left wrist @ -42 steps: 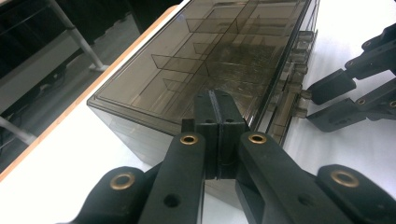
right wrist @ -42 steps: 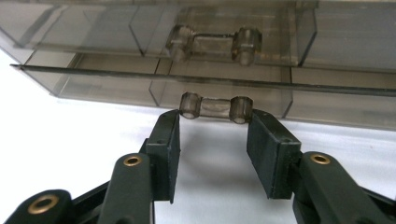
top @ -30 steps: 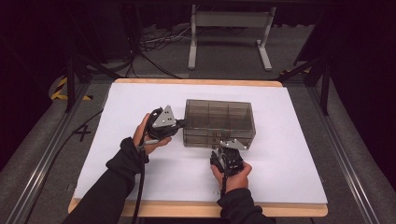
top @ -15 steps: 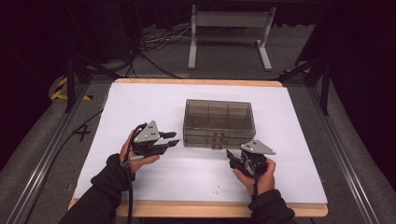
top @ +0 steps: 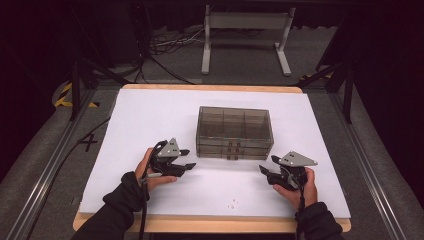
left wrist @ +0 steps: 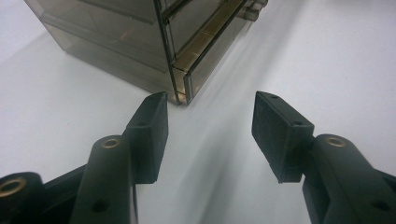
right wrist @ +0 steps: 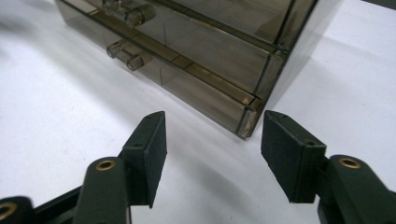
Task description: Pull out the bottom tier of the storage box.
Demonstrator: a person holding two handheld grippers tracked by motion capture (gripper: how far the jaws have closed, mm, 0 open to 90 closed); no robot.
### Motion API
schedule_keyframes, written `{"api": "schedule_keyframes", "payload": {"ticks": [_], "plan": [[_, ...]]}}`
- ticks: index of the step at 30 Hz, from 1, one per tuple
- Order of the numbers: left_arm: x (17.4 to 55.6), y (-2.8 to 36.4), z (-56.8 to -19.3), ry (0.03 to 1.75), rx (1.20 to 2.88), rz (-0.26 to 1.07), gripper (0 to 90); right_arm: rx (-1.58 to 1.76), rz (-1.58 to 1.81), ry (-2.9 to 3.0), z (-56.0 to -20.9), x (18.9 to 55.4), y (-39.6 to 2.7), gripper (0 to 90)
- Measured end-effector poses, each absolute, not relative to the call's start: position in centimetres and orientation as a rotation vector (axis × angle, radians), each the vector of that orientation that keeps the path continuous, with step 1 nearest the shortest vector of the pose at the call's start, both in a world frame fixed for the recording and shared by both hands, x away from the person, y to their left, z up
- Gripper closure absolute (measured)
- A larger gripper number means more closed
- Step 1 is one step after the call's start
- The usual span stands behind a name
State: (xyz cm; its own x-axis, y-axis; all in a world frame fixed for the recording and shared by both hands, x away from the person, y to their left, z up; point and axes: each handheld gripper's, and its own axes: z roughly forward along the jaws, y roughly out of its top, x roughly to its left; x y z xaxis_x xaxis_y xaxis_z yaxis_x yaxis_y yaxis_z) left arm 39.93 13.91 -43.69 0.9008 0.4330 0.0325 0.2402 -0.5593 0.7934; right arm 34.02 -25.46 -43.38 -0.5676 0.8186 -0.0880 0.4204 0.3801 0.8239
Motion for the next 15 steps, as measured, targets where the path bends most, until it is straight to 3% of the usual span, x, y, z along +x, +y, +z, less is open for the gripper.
{"api": "schedule_keyframes", "payload": {"ticks": [15], "plan": [[40.0,12.7,-45.0,0.446,2.21,0.284,46.4,1.091,1.111,2.164,-44.4,34.9,-25.3,42.6]]}}
